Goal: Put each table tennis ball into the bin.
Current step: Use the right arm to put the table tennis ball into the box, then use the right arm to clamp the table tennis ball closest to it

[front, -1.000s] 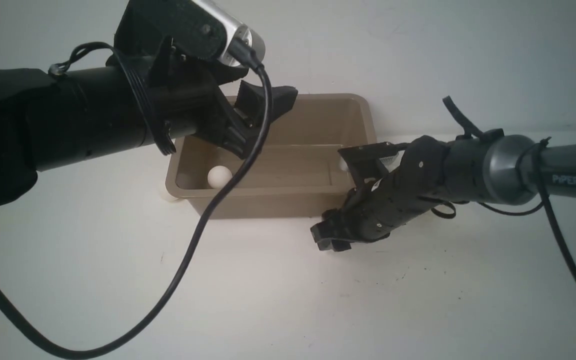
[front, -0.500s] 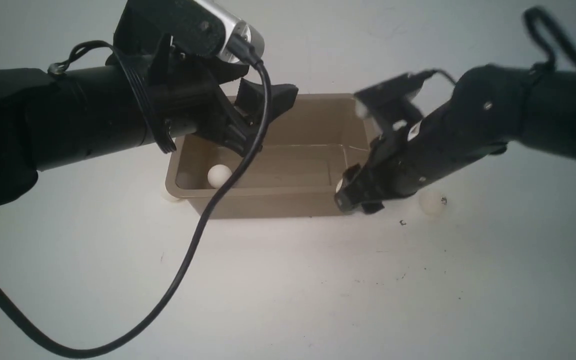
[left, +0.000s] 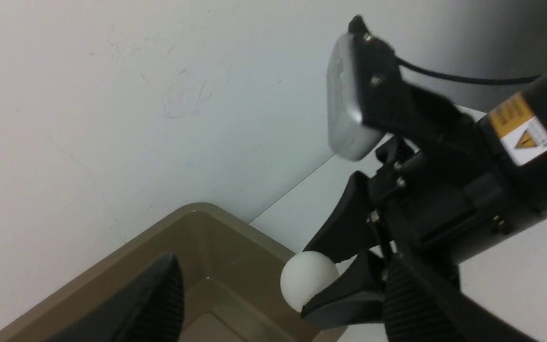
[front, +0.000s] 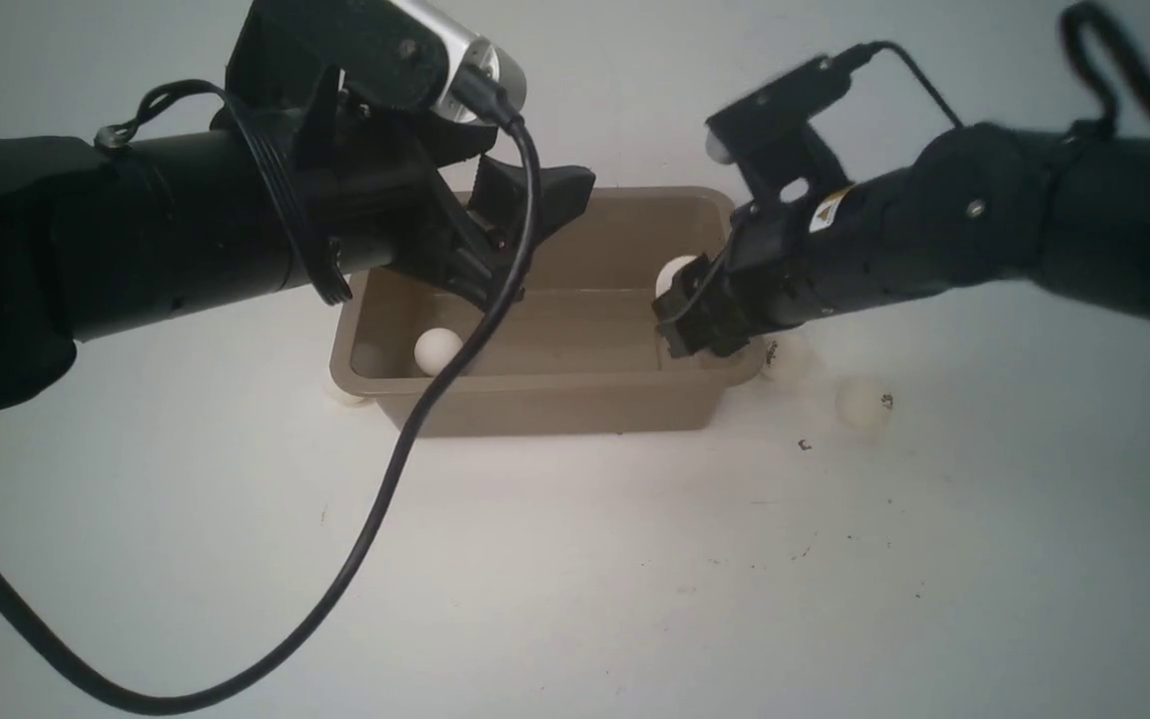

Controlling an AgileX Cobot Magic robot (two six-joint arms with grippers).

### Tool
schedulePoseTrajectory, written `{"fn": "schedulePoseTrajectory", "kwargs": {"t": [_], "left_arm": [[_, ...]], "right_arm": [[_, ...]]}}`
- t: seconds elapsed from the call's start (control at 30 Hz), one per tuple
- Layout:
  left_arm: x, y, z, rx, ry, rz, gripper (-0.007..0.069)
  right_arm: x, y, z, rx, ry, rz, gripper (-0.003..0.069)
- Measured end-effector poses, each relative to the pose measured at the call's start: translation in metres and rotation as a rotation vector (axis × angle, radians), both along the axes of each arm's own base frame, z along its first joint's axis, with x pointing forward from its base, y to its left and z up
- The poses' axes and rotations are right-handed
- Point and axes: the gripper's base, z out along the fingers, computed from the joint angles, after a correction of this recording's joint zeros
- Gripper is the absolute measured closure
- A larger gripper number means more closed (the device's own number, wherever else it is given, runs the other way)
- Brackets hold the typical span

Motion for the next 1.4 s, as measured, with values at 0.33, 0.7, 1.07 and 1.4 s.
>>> {"fn": "schedulePoseTrajectory", "kwargs": {"t": [0.33,0.7,1.07,1.4], "left_arm": [[0.000,0.000,0.000,-0.001,0.000,-0.004,0.0111],[-0.001,-0.001,0.001,-0.024,0.009,-0.013,0.0111],[-0.001,-0.001,0.001,-0.025,0.009,-0.014,0.0111],[-0.001,-0.001,0.001,-0.026,0.010,-0.014,0.0111]], "right_arm": [[0.029,0.014,-0.015,-0.025,-0.046,0.027,0.0265],[0.028,0.011,0.014,0.012,-0.150,0.011,0.0109],[0.006,-0.073,0.096,0.029,-0.172,-0.129,0.0109],[-0.002,-0.117,0.072,-0.117,0.129,-0.141,0.0109]]}}
